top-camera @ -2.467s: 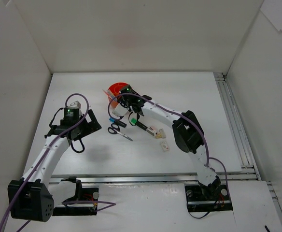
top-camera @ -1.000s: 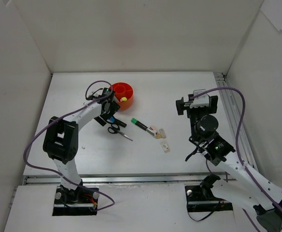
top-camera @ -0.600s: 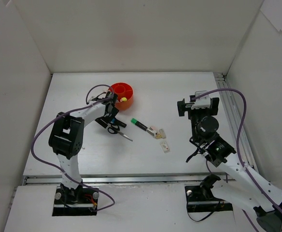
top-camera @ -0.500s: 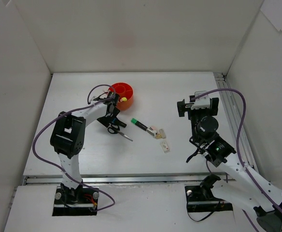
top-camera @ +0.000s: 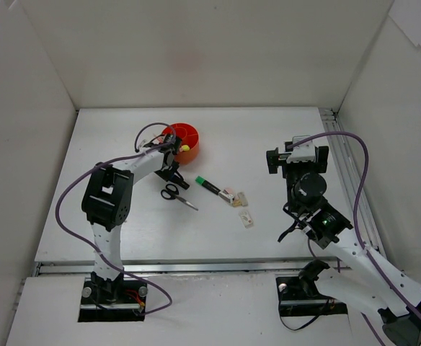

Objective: Sort the stationery into containers
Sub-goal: Pick up the pen from the center of the board, then place the pen in the storage box.

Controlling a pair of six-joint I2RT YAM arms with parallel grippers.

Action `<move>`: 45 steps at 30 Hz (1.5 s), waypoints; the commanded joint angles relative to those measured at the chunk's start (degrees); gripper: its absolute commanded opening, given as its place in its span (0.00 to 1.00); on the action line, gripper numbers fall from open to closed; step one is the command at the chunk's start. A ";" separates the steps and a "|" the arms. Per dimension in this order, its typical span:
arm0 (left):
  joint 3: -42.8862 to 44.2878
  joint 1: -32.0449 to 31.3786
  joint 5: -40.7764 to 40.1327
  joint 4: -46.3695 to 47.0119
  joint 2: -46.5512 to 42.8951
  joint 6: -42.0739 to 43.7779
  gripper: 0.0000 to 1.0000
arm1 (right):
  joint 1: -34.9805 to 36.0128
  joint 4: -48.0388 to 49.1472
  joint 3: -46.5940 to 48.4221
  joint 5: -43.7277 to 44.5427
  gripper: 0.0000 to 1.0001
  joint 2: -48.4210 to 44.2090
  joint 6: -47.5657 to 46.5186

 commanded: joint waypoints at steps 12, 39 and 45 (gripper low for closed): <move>-4.01 -4.47 -8.30 0.06 -14.24 11.78 0.00 | -0.69 4.55 -0.71 1.31 0.98 -1.34 0.31; 7.32 -0.26 31.77 53.85 -11.63 77.72 0.02 | -2.45 7.10 -2.56 -4.58 0.98 -0.47 -4.96; 5.57 0.88 33.96 59.91 -7.67 79.48 0.03 | -3.06 7.54 -2.30 -4.85 0.98 1.82 -6.54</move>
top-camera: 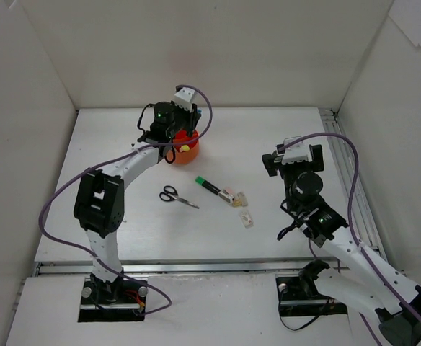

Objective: Sort the stationery into containers
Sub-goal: Place the pen in the storage box.

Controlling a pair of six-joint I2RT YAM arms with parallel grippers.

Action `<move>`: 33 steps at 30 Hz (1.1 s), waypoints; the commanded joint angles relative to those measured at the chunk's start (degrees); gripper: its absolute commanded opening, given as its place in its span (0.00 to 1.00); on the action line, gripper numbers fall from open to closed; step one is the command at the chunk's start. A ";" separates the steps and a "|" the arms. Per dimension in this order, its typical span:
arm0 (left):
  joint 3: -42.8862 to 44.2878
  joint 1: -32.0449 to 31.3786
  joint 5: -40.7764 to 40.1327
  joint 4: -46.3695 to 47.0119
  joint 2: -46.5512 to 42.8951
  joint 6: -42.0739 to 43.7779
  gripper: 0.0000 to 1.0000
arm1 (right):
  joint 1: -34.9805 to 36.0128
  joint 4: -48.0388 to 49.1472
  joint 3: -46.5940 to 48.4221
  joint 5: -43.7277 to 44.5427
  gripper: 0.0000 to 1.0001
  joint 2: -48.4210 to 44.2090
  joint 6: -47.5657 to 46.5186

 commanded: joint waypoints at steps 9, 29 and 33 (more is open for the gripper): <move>-3.54 0.40 4.99 16.72 0.83 2.85 0.02 | -0.86 6.03 0.50 -0.48 0.98 3.03 -3.03; -10.76 0.40 2.80 17.96 0.48 3.99 0.07 | -2.09 6.38 -0.02 -1.27 0.98 3.38 -2.68; -10.94 0.40 1.13 17.17 0.65 0.48 0.28 | -2.09 6.38 -0.20 -1.53 0.98 3.20 -2.59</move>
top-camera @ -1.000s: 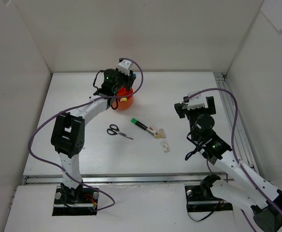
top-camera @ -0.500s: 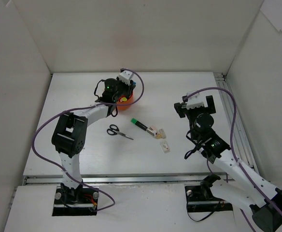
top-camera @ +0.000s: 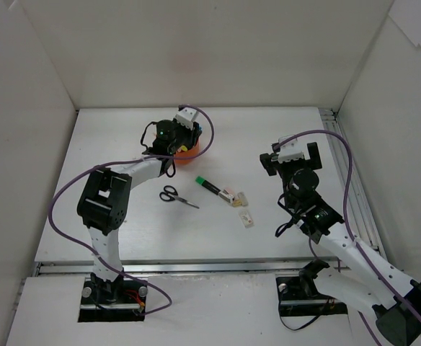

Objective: Sort the stationery into containers
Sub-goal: Place the pen in the storage box.

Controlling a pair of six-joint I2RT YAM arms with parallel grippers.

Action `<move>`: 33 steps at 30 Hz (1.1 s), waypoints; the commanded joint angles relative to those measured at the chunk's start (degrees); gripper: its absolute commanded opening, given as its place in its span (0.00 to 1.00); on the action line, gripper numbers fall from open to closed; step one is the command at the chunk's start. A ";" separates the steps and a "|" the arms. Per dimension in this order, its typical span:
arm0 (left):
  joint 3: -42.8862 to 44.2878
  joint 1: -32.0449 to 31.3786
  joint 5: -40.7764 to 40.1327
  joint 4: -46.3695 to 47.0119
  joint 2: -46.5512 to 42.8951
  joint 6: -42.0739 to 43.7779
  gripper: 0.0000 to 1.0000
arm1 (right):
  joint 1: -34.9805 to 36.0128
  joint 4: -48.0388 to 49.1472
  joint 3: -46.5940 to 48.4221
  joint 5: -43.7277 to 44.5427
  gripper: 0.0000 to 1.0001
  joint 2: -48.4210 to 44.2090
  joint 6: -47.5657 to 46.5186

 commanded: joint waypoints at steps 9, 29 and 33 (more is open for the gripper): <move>1.04 -0.91 -1.76 -0.07 -5.56 -1.04 0.59 | -0.56 5.18 0.02 -0.18 0.98 -0.27 0.53; 7.20 -11.11 -17.23 -50.33 -22.01 -39.61 1.00 | -1.18 -3.24 1.86 15.01 0.98 -1.94 13.71; 6.67 -14.80 -23.98 -57.98 -20.78 -48.13 1.00 | -1.35 -7.47 2.22 17.67 0.98 -3.17 18.72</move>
